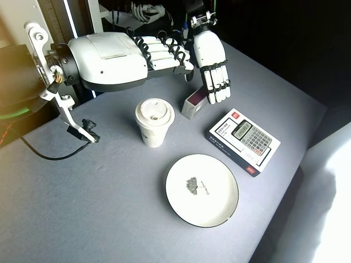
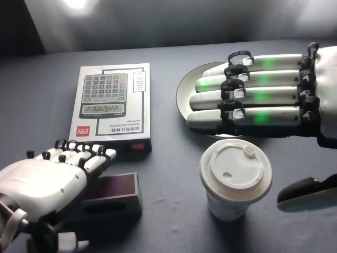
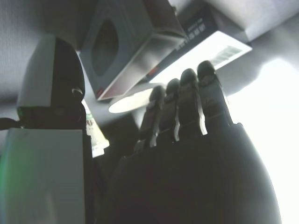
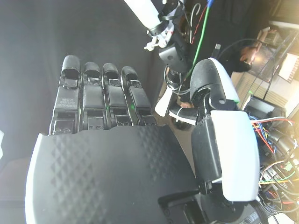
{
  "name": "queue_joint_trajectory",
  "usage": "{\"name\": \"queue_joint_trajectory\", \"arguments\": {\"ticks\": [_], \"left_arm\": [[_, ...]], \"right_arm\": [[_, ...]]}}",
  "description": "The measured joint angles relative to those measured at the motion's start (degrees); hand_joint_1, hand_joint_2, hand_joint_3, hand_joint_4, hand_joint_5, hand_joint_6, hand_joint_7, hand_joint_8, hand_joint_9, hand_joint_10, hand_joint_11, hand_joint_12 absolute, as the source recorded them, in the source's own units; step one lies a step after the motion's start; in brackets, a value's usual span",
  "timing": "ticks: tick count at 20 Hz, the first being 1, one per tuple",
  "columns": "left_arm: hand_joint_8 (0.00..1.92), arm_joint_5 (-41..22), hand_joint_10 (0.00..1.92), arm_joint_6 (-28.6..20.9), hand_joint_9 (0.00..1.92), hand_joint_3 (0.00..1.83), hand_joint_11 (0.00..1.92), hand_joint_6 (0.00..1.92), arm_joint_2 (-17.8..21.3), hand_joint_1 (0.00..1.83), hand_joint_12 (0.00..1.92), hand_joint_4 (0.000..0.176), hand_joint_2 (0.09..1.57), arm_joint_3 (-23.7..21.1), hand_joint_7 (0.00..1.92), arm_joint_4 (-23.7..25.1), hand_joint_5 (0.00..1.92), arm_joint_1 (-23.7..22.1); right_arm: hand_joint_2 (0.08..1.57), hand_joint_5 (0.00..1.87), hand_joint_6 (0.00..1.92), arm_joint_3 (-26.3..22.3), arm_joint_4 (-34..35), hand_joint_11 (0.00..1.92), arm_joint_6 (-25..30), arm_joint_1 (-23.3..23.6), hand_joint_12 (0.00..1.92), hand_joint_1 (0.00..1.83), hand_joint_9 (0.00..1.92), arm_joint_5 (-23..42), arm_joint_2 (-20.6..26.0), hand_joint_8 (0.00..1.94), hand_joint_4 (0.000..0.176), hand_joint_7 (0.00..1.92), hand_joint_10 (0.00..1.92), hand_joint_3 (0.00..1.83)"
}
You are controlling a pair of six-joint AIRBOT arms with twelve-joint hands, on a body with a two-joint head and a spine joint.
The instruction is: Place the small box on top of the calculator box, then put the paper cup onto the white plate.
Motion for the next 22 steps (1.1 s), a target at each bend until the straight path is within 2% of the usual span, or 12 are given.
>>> {"name": "queue_joint_trajectory", "arguments": {"ticks": [1, 4, 7, 13, 14, 15, 16, 17, 18, 19, 21, 22], "left_arm": [[0.0, 0.02, 0.0, 0.0, 0.0, 0.01, 0.0, 0.0, -0.7, 1.16, 0.0, 0.0, 1.08, 0.55, 0.0, -0.2, 0.0, 0.09], [0.0, -0.11, 0.0, 0.02, 0.0, 0.01, 0.02, 0.0, -2.27, 1.2, 0.01, 0.0, 1.09, 2.29, 0.0, -0.2, 0.0, 0.09], [0.0, -0.28, 0.0, 0.0, 0.01, 0.01, 0.04, 0.01, -3.96, 1.21, 0.02, 0.0, 1.1, 4.09, 0.01, -0.13, 0.02, 0.33], [0.01, -0.33, 0.02, -0.04, 0.18, 0.0, 0.0, 0.01, -6.49, 1.24, 0.52, 0.0, 1.15, 7.58, 0.19, -0.04, 0.15, 0.98], [0.02, -0.28, 0.04, -0.04, 0.32, 0.0, 0.0, 0.02, -6.69, 1.27, 0.82, 0.0, 1.13, 7.76, 0.32, -0.13, 0.25, 1.03], [0.02, -0.13, 0.04, -0.04, 0.32, 0.0, 0.0, 0.02, -6.75, 1.27, 0.82, 0.0, 1.13, 7.89, 0.32, 0.09, 0.25, 1.22], [0.03, 0.15, 0.06, -0.04, 0.43, 0.0, 0.0, 0.03, -6.95, 1.27, 1.02, 0.0, 1.13, 8.04, 0.43, 0.0, 0.34, 1.22], [0.02, 0.37, 0.05, -0.04, 0.49, 0.0, 0.0, 0.02, -7.26, 1.27, 1.1, 0.0, 1.13, 8.37, 0.5, 0.24, 0.39, 1.22], [0.02, 0.42, 0.08, -0.04, 0.66, 0.0, 0.09, 0.02, -7.28, 1.22, 1.18, 0.0, 1.18, 8.41, 0.68, 0.26, 0.54, 1.22], [0.02, 0.39, 0.08, -0.04, 0.66, 0.0, 0.09, 0.02, -7.28, 1.22, 1.18, 0.0, 1.18, 8.41, 0.68, 0.26, 0.54, 1.22], [0.04, -0.07, 0.12, -0.04, 0.77, 0.0, 0.2, 0.03, -7.28, 1.21, 1.22, 0.0, 1.19, 8.55, 0.83, 0.92, 0.68, 1.33], [1.04, -0.35, 0.17, -0.09, 0.77, 0.07, 0.21, 0.02, -7.28, 1.29, 1.33, 0.0, 1.16, 8.61, 0.8, 0.96, 0.75, 1.33]], "right_arm": [[1.23, 0.08, 0.01, 0.0, 0.0, 0.0, 0.02, 0.0, 0.4, 0.33, 0.08, 0.0, 0.02, 0.01, 0.0, 0.07, 0.01, 0.0], [1.23, 0.08, 0.0, 0.0, 0.0, 0.0, 0.07, 0.0, 0.38, 0.33, 0.07, 0.0, 0.0, 0.0, 0.0, 0.06, 0.0, 0.0], [1.23, 0.11, 0.01, 0.0, 0.02, 0.0, 0.17, 0.0, 0.48, 0.38, 0.11, -0.02, 0.0, 0.0, 0.0, 0.1, 0.01, 0.0], [1.24, 0.16, 0.01, 0.0, 0.02, 0.0, 0.39, 0.0, 0.61, 0.41, 0.15, -0.02, 0.0, 0.01, 0.0, 0.16, 0.01, 0.0], [1.25, 0.17, 0.01, -0.07, 0.02, 0.0, 0.39, 0.0, 0.64, 0.39, 0.16, -0.02, 0.0, 0.01, 0.0, 0.17, 0.01, 0.0], [1.25, 0.17, 0.01, -0.15, 0.04, 0.0, 0.42, 0.0, 0.64, 0.39, 0.16, -0.04, 0.0, 0.01, 0.0, 0.17, 0.01, 0.0], [1.25, 0.17, 0.0, -0.17, 0.02, 0.0, 0.44, 0.0, 0.63, 0.4, 0.15, 0.0, 0.0, 0.0, 0.0, 0.15, 0.0, 0.0], [1.24, 0.18, 0.0, -0.17, 0.0, 0.0, 0.5, 0.0, 0.65, 0.41, 0.16, -0.04, 0.0, 0.0, 0.0, 0.16, 0.0, 0.0], [1.25, 0.19, 0.0, -0.17, 0.02, 0.0, 0.57, 0.0, 0.68, 0.4, 0.17, 0.0, 0.0, 0.0, 0.0, 0.18, 0.01, 0.0], [1.25, 0.19, 0.0, -0.17, 0.02, 0.0, 0.57, 0.0, 0.68, 0.4, 0.17, -0.02, 0.0, 0.0, 0.0, 0.18, 0.01, 0.0], [1.25, 0.19, 0.0, -0.17, 0.02, 0.0, 0.59, 0.0, 0.67, 0.39, 0.17, -0.02, 0.0, 0.0, 0.0, 0.18, 0.0, 0.0], [1.24, 0.22, 0.01, -0.17, 0.02, 0.0, 0.59, 0.0, 0.74, 0.41, 0.2, 0.0, 0.0, 0.01, 0.0, 0.21, 0.01, 0.0]]}}
